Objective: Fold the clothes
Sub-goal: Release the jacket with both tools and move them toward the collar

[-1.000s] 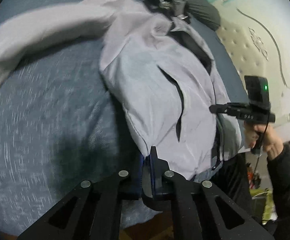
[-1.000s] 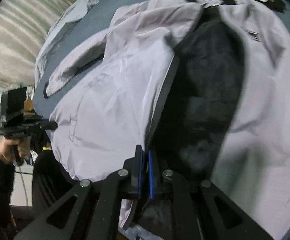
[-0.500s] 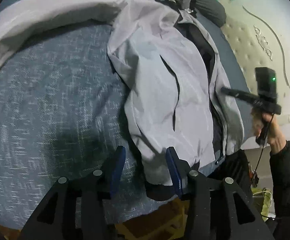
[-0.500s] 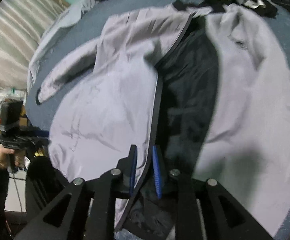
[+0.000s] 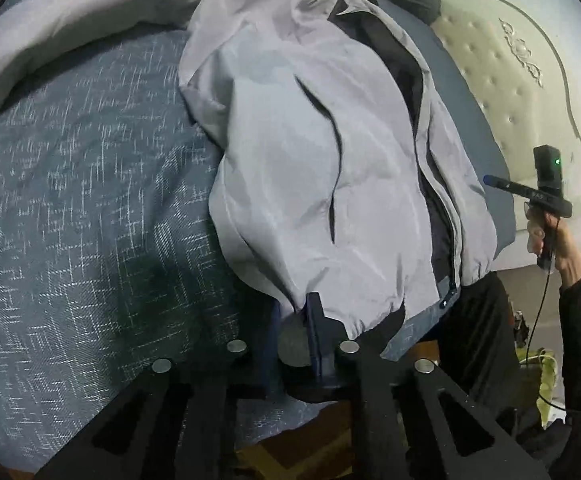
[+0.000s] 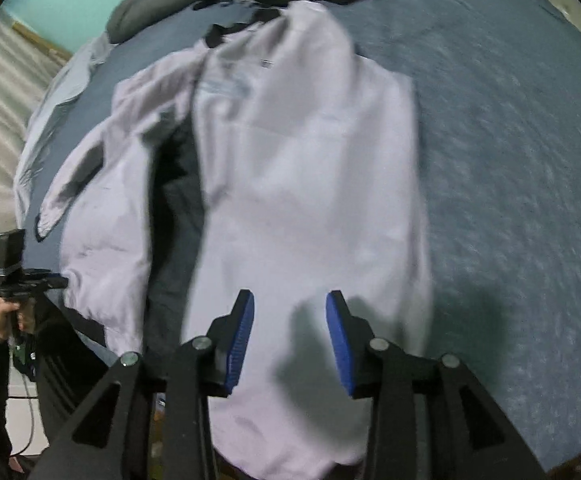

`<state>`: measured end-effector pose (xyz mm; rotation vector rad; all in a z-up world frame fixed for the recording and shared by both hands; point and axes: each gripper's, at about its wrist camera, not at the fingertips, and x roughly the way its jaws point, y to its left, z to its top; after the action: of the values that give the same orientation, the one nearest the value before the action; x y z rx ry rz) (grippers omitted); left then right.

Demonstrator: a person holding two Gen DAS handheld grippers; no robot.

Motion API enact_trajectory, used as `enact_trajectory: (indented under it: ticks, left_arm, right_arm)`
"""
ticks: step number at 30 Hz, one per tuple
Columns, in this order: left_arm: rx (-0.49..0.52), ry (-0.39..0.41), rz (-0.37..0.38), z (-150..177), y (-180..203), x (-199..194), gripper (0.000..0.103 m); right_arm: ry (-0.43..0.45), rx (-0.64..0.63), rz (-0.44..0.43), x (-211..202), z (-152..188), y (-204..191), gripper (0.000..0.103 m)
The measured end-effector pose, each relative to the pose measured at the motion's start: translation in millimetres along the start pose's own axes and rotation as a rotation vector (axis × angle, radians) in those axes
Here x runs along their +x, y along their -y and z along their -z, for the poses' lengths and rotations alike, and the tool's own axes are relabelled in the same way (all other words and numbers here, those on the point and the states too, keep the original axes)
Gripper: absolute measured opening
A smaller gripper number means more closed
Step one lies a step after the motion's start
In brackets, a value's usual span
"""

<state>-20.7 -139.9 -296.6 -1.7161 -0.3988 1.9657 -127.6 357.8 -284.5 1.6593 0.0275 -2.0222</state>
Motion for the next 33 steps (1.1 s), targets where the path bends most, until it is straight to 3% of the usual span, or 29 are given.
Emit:
enact_trajectory:
  ticks: [5,14,22,24,28,33]
  left_arm:
    - [0.020,0.001,-0.017,5,6,-18,0.005]
    - [-0.047,-0.066,-0.094,19,-10,-14,0.005]
    - [-0.049,0.085,-0.101,3,3,-53,0.007]
    - [-0.035,0.131,-0.106,-6,10,-60,0.013]
    - [-0.022,0.199,-0.089,-28,24,-63,0.019]
    - [-0.007,0.243,-0.068,-58,33,-52,0.020]
  right_arm:
    - [-0.004,0.072,0.013,-5,14,31,0.038]
    - [-0.003,-0.028,-0.038,-10,16,2,0.038]
    - [-0.038,-0.090,-0.064,13,2,-36,0.042]
    - [-0.060,-0.088,-0.056,24,-3,-38,0.051]
    - [-0.114,-0.078,-0.017,50,-9,-40,0.053]
    - [-0.054,-0.086,-0.024,44,-22,-45,0.053]
